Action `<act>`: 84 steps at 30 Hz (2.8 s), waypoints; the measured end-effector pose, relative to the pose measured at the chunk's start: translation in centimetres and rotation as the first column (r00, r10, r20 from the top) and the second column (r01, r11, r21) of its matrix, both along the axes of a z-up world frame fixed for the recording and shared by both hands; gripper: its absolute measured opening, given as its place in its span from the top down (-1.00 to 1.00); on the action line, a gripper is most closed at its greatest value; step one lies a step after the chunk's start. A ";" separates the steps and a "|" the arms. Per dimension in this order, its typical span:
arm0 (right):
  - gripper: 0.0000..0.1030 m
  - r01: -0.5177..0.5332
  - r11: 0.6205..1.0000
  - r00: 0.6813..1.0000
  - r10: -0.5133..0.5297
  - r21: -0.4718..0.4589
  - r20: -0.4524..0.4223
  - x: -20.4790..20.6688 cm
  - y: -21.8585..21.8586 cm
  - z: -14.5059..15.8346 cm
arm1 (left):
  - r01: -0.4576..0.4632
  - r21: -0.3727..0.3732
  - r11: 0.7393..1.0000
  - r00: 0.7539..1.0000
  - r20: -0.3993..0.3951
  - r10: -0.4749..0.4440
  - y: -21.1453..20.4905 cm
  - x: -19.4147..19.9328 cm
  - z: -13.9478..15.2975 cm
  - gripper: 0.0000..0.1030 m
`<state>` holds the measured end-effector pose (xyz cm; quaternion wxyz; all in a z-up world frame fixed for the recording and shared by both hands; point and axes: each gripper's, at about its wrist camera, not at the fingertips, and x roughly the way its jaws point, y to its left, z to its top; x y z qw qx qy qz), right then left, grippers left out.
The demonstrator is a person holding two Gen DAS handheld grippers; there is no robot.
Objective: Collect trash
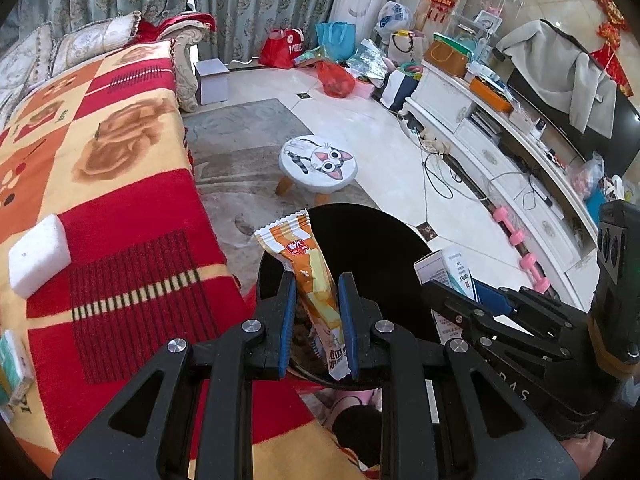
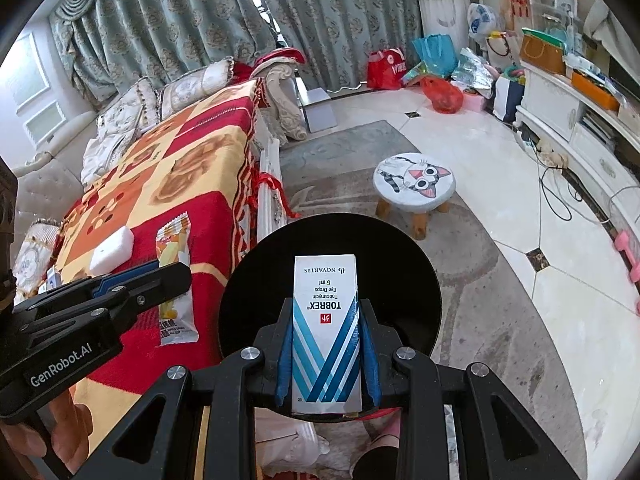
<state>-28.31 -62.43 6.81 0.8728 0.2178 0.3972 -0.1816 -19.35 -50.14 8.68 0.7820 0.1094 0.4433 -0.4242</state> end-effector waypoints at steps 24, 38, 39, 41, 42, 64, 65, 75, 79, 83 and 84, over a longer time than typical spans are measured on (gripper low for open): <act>0.24 0.019 0.999 1.000 -0.018 0.027 -0.023 -0.1 0.1 -0.7 | -0.045 -0.020 0.999 0.999 -0.011 0.045 2.3 0.4 0.0 0.08; 0.23 -0.089 0.996 0.995 0.090 0.024 -0.033 2.0 6.3 0.0 | -0.181 0.018 0.983 0.982 0.061 0.180 10.6 1.7 0.6 0.08; 0.23 -0.104 0.994 0.994 0.105 0.021 -0.033 2.3 7.0 0.1 | -0.191 0.017 0.981 0.980 0.063 0.190 11.3 1.8 0.7 0.08; 0.23 -0.126 0.992 0.991 0.127 0.018 -0.033 2.8 8.2 0.3 | -0.211 0.017 0.977 0.975 0.071 0.209 12.7 2.0 0.8 0.08; 0.23 -0.139 0.990 0.990 0.140 0.016 -0.033 3.1 8.8 0.4 | -0.224 0.018 0.974 0.972 0.076 0.222 13.5 2.1 0.9 0.08; -0.42 -0.418 0.908 0.907 0.418 0.023 -0.041 9.2 21.9 0.9 | -0.616 0.002 0.787 0.779 0.146 0.610 34.8 12.3 2.7 0.07; -0.42 -0.424 0.905 0.904 0.424 0.021 -0.047 9.3 22.2 0.9 | -0.622 0.001 0.783 0.775 0.145 0.615 35.1 12.8 2.6 0.07; -0.42 -0.369 0.929 0.927 0.370 0.024 -0.057 9.3 20.7 1.1 | -0.472 0.003 0.882 0.882 0.018 0.472 33.1 8.9 -0.1 0.07; -0.42 -0.345 0.938 0.937 0.346 0.037 -0.048 9.3 19.9 1.4 | -0.389 -0.026 0.921 0.921 -0.014 0.388 31.9 5.7 -0.3 0.07; -0.43 -0.337 0.941 0.940 0.338 0.028 -0.041 8.8 19.8 1.6 | -0.325 -0.100 0.940 0.945 -0.055 0.321 31.4 4.4 1.2 0.07; -0.43 -0.334 0.942 0.941 0.335 0.028 -0.041 8.8 19.7 1.6 | -0.316 -0.103 0.943 0.949 -0.063 0.310 31.2 4.2 1.4 0.07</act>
